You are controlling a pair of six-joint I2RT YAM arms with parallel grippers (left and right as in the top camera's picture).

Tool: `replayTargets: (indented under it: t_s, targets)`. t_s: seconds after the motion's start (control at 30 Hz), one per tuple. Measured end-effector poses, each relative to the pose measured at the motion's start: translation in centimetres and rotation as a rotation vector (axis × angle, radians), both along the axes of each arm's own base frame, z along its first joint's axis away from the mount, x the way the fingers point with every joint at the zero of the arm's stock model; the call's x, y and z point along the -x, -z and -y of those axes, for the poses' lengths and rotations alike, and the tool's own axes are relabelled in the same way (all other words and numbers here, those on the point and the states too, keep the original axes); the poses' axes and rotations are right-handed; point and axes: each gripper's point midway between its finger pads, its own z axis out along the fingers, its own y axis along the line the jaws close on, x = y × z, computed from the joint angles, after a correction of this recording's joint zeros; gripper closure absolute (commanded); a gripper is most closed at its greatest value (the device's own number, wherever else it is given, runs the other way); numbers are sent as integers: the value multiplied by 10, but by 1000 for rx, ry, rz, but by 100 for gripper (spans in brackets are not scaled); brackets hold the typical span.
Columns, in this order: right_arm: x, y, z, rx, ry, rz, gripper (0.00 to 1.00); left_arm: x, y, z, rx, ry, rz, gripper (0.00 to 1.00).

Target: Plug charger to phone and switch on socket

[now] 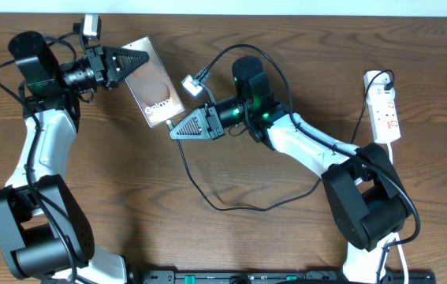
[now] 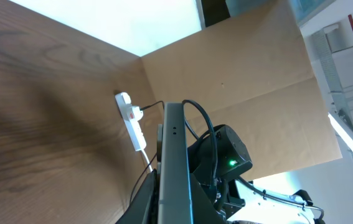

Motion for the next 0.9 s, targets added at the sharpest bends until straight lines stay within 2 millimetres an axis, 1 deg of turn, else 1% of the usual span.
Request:
replayTargets:
  t_s: [0.23,0.53,0.9]
  targets:
    - [0,0,0,0,0,0,99,0,0,0,0,0,0,93]
    - [-6,0,6,-1,11,-2,99,-1,0,-1,-2,-8,3,92]
    - [-6,0,6,0,11,-5,99,-1,0,-1,-4,-8,8,93]
